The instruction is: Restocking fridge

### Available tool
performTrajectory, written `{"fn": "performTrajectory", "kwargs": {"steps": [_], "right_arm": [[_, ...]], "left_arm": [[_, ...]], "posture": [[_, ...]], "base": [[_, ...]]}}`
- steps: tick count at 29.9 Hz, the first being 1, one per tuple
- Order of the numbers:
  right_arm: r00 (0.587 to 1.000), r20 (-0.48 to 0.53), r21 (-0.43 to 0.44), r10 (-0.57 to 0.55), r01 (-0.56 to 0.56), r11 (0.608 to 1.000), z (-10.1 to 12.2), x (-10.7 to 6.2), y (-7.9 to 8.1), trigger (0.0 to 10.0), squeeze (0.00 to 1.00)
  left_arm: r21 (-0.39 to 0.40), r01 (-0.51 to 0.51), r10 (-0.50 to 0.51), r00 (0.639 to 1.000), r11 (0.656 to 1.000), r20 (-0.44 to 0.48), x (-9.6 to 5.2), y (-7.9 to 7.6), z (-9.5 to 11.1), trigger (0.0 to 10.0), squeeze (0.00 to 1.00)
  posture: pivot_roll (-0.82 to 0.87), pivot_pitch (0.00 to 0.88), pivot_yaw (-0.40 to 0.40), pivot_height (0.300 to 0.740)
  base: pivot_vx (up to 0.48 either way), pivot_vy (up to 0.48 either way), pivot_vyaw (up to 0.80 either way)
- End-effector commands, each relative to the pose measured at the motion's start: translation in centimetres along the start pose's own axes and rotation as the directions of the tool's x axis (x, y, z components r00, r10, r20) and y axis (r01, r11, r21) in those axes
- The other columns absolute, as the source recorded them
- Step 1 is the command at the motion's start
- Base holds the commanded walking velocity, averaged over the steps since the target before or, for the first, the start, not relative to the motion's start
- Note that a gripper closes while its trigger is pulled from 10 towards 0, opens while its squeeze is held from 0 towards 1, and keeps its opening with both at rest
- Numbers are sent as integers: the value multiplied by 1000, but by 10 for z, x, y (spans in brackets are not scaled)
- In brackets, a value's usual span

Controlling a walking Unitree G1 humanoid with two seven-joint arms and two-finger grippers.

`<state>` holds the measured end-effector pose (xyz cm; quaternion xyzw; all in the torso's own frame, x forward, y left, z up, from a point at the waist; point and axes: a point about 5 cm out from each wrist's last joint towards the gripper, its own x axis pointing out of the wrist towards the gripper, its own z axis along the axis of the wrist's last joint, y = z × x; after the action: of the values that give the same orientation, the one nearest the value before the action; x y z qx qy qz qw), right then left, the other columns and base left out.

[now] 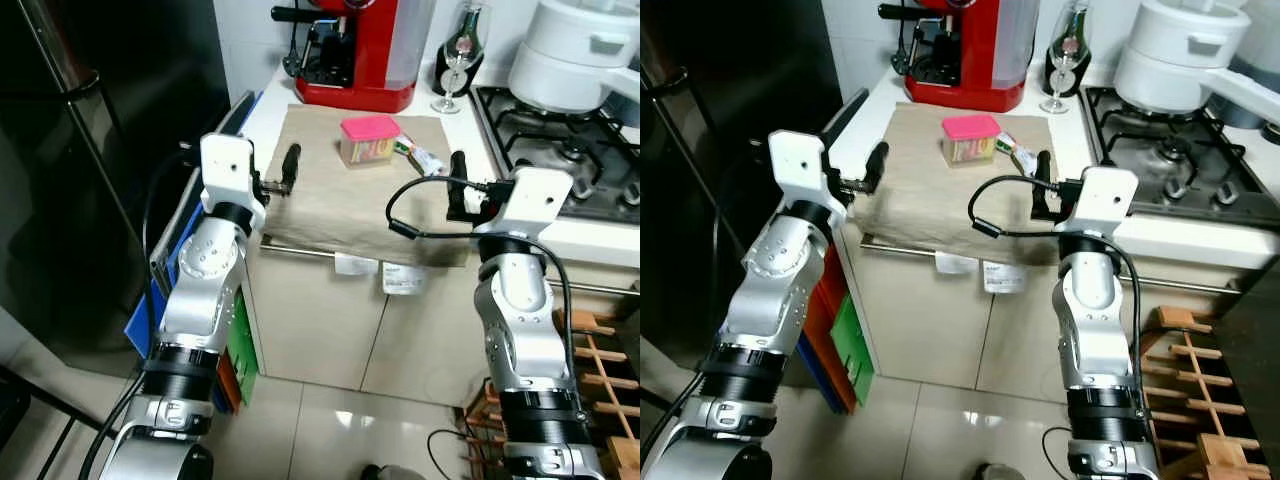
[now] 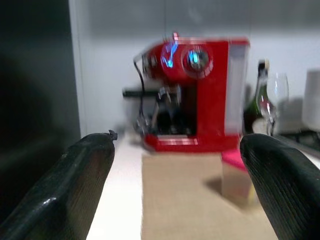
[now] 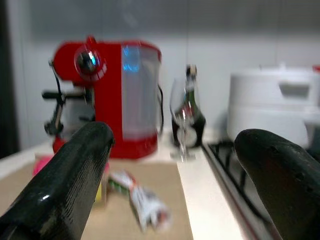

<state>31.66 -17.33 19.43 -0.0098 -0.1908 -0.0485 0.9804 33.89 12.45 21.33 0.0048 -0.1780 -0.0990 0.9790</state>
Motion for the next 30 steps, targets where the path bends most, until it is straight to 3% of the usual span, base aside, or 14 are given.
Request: {"fn": "performTrajectory", "kwargs": {"steps": [1,2,4,6,16,26,30], "right_arm": [[996,93,-4,-1,2,1000,22,9,-1,10000,196],[996,93,-4,-1,2,1000,22,9,-1,10000,196],[991,134,-3,5,-5,1000,35,14,-1,10000,188],[990,142,-2,8,-8,1000,37,15,-1,10000,188],[992,123,28,9,-13,1000,28,4,10,10000,192],[991,136,8,-8,7,1000,30,7,6,10000,188],[991,137,-3,-7,7,1000,29,7,7,10000,188]], "left_arm": [[20,3,-5,995,1000,104,8,0,28,10000,0],[20,3,-5,995,1000,104,8,0,28,10000,0],[37,34,-41,982,999,182,12,-6,50,10000,0],[44,46,-54,980,998,193,12,-8,53,10000,0],[11,73,-73,985,997,153,3,-16,41,10000,0],[-10,89,-87,982,996,168,5,-17,44,10000,0],[-10,116,-113,979,993,171,5,-20,43,10000,0]], "posture": [[-69,0,19,740],[-69,0,19,740],[-63,0,17,740],[-63,0,17,740],[-59,0,16,740],[-72,0,14,740],[-75,0,15,740]], "base": [[0,0,0],[0,0,0],[0,0,0],[0,0,0],[0,0,0],[0,0,0],[467,0,0]]}}
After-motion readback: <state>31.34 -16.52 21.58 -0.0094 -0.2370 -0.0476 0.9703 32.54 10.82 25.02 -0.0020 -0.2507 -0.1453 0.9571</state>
